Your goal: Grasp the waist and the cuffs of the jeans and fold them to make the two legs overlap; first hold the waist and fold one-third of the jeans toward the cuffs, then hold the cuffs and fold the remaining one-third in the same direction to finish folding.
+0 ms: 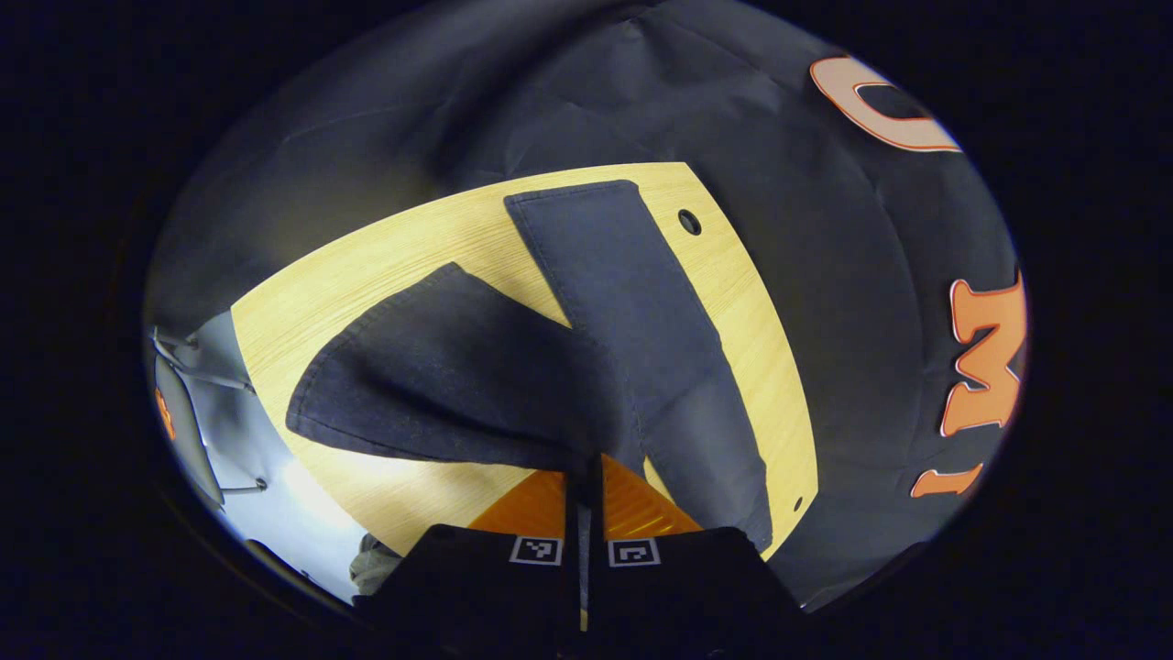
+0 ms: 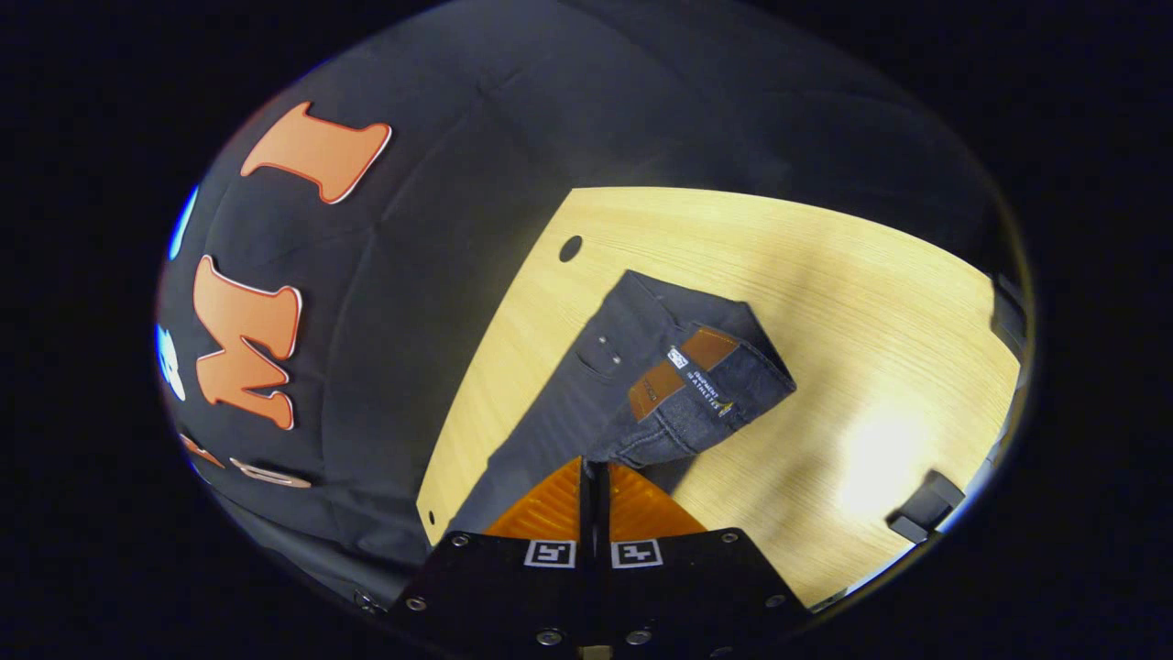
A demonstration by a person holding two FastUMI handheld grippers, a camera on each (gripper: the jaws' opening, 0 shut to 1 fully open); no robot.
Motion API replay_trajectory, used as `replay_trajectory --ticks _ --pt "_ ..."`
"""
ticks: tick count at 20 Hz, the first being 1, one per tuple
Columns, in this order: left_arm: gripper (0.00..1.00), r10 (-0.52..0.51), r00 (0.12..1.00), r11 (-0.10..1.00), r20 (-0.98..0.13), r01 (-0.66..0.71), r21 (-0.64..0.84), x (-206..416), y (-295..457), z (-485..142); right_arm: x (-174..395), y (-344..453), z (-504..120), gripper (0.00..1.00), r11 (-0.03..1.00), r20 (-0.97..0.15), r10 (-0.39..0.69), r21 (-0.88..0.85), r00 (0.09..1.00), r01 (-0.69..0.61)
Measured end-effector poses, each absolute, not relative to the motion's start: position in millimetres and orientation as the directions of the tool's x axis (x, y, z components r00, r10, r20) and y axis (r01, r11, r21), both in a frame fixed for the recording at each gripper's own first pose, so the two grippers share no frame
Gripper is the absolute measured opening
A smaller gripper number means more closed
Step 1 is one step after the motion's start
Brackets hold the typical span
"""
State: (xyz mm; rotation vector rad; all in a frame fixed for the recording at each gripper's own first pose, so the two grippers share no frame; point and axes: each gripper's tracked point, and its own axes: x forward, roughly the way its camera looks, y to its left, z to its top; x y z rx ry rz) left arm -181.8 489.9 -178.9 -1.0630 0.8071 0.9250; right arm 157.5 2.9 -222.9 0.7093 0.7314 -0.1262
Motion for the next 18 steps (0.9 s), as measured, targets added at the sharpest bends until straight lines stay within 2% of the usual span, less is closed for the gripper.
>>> replay_trajectory --ticks 5,11,18 --pt "0.04 0.201 0.361 0.225 -0.911 -0.922 -0.316 -133 521 -188 206 17 -227 0.00 0.752 -0.660 0.140 0.556 0.738 0.354" --pt "0.04 0.171 0.340 0.244 -0.925 -0.924 -0.294 -65 556 -205 260 14 -224 0.00 0.757 -0.653 0.101 0.540 0.751 0.367" --pt "0.04 0.149 0.339 0.321 -0.929 -0.905 -0.279 13 585 -231 327 19 -250 0.00 0.764 -0.678 0.072 0.509 0.732 0.396"
